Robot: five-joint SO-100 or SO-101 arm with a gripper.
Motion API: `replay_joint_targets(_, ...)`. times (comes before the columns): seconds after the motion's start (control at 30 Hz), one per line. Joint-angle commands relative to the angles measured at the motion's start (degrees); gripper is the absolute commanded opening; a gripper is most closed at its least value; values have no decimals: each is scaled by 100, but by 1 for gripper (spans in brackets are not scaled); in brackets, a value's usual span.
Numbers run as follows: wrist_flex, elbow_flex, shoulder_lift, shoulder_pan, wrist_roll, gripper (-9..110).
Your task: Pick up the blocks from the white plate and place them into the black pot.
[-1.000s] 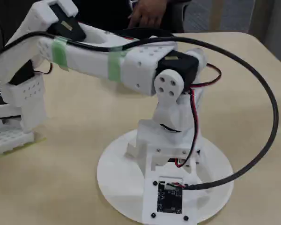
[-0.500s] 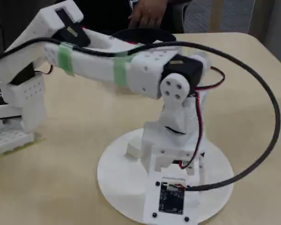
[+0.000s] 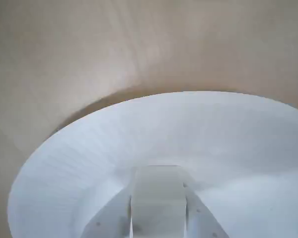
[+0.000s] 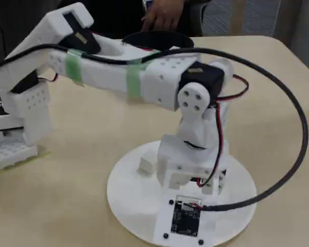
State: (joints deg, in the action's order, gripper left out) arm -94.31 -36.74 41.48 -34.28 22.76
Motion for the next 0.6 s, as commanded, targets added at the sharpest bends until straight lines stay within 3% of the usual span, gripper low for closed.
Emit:
replay_joint_targets(0.0,-62,334,650,193,44,-2)
replay_joint_targets(0.3,-70,457,2795,1380,-527,-2)
replay_joint_targets(0.57,-62,-729,4852,3867,-1002,-2)
